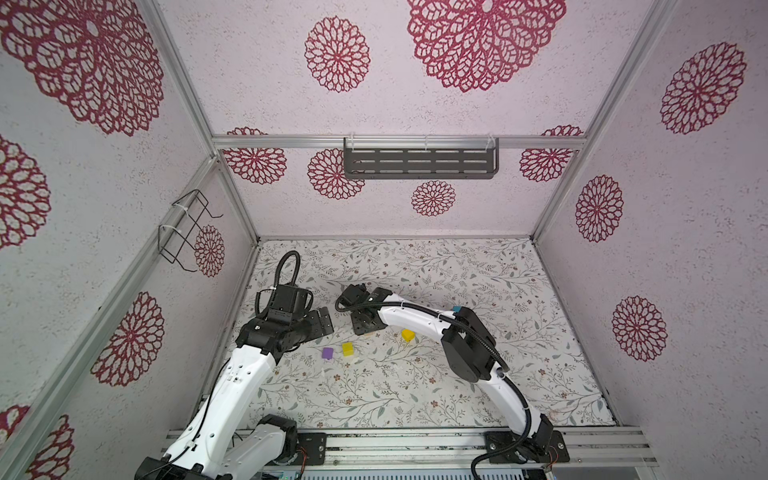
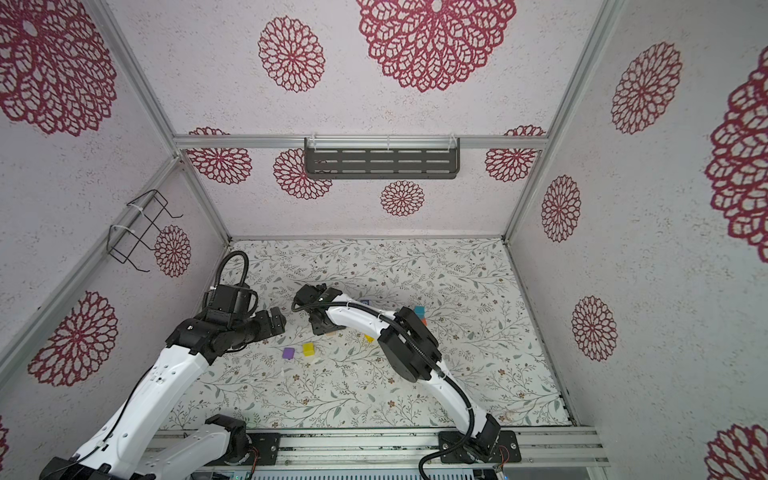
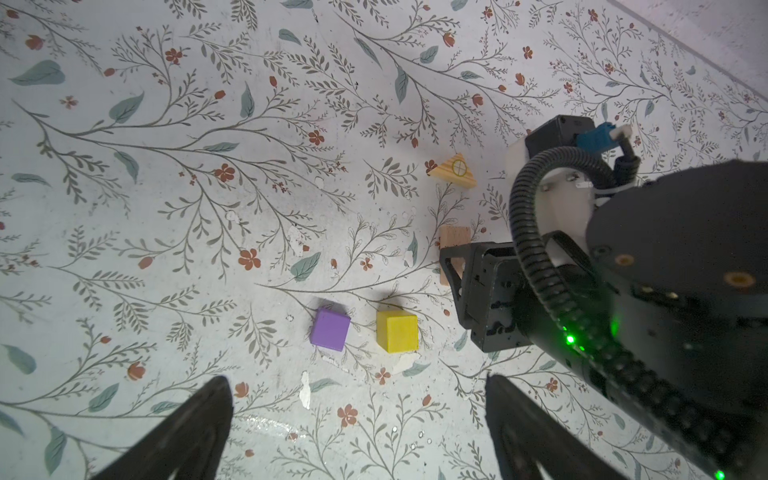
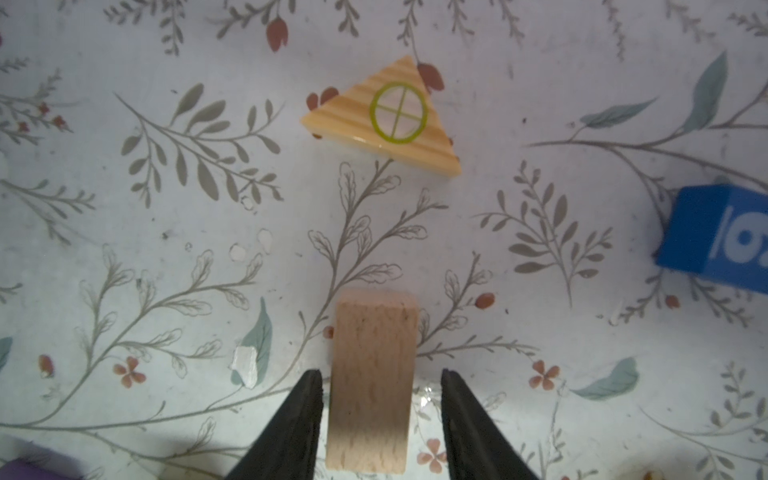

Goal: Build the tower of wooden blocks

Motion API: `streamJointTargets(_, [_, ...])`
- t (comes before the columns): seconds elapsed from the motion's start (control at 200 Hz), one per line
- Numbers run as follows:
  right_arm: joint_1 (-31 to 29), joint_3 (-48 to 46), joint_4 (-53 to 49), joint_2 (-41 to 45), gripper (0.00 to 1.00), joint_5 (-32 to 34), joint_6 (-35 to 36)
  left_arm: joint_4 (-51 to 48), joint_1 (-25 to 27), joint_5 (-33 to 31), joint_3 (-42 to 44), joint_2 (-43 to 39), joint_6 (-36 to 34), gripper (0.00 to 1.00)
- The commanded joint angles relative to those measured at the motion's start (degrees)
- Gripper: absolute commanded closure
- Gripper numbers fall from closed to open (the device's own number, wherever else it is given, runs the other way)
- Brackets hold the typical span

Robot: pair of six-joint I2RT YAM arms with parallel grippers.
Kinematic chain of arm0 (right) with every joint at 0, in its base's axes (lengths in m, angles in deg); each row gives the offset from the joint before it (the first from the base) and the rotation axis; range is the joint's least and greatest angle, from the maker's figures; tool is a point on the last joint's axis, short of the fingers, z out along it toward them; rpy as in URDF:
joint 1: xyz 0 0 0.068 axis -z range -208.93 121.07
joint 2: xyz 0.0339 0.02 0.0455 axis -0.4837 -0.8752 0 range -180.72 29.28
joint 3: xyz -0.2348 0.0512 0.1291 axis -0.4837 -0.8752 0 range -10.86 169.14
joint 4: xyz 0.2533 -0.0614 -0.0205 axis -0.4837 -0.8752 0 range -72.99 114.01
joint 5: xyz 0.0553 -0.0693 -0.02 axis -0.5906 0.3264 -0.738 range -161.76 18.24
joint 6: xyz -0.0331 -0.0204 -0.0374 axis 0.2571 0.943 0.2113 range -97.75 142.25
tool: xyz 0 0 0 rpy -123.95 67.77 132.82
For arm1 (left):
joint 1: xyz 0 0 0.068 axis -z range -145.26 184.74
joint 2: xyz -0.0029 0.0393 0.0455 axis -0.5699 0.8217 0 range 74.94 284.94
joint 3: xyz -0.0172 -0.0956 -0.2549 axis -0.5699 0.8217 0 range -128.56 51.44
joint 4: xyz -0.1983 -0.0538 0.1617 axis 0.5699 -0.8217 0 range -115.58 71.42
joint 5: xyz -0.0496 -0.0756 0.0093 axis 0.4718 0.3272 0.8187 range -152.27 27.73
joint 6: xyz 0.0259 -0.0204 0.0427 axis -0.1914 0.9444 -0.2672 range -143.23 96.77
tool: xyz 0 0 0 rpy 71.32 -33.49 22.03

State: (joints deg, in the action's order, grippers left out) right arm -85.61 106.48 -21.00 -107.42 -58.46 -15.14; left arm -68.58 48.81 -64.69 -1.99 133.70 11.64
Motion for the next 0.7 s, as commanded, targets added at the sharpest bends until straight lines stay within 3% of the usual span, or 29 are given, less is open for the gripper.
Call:
streamJointTargets(0.0, [-0.23,2.93,-2.71,-1.27,0.54,0.69,-0.98,1.42,-0.62,0.75,0.61,-0.84,-0.5,0.03])
streamJointTargets(0.375, [-0.09,3.0,-3.3,-0.51,0.69,1.0,-0.25,1.31,-0.71,-0.32,0.69,-1.36,-0.64,0.03])
streamJointTargets(0.505, [0.03,3.08,-4.13,1.53,0.77,1.04,1.21,2.42,-0.45,2.61,0.97,-1.72,-2.03,0.03])
streamJointTargets(0.695, [1.16,3.56,-7.19,6.51,0.81,1.69,4.44,3.85,0.3,4.24,-0.76,-2.27,-2.82,0.03])
